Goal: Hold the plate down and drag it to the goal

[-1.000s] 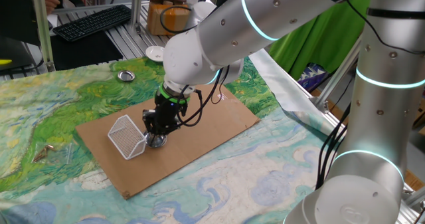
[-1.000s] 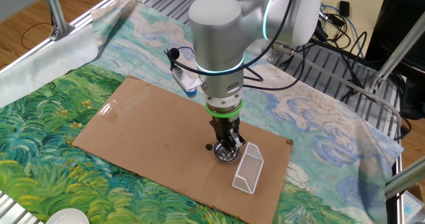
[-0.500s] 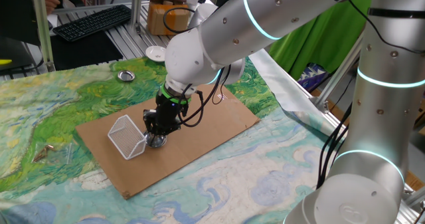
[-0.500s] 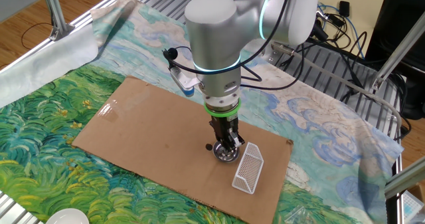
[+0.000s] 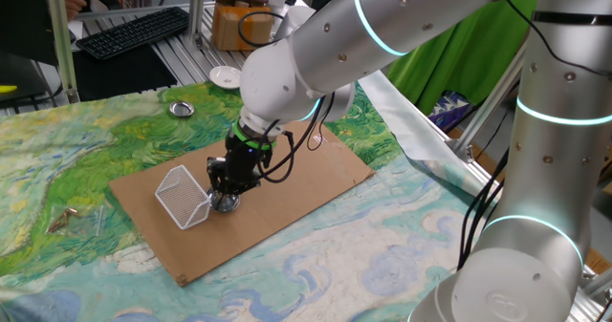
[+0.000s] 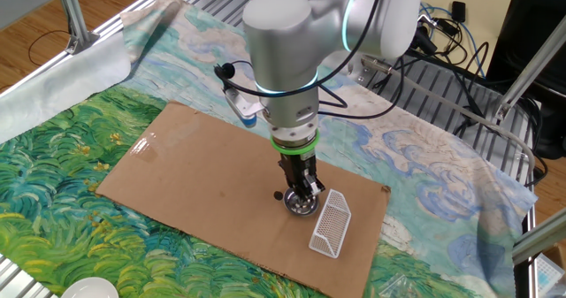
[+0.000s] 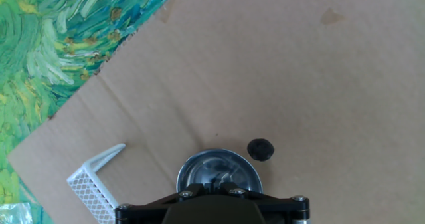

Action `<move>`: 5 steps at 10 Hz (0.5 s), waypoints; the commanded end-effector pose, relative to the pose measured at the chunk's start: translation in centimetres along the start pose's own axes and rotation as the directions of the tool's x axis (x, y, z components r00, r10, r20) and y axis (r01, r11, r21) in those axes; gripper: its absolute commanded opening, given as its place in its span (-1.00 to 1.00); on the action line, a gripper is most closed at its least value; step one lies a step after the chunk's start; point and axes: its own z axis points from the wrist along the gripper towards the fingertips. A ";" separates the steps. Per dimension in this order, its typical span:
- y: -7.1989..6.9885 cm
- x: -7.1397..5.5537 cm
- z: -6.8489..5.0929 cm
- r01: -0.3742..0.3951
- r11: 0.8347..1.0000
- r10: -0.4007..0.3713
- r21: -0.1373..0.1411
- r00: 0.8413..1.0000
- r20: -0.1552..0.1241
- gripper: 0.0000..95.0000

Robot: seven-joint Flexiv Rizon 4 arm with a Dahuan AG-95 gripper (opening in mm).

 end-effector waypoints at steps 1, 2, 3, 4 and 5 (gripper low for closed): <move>0.0 0.0 0.0 -0.003 1.000 0.003 -0.004 1.000 -0.001 -1.00; 0.0 0.0 0.0 -0.003 1.000 0.003 -0.006 1.000 -0.002 -1.00; 0.0 0.0 0.0 -0.004 1.000 0.004 -0.006 1.000 -0.002 -1.00; 0.0 0.0 0.0 -0.004 1.000 0.004 -0.006 1.000 -0.001 -1.00; 0.0 0.0 0.0 -0.005 1.000 0.005 -0.007 1.000 0.001 -1.00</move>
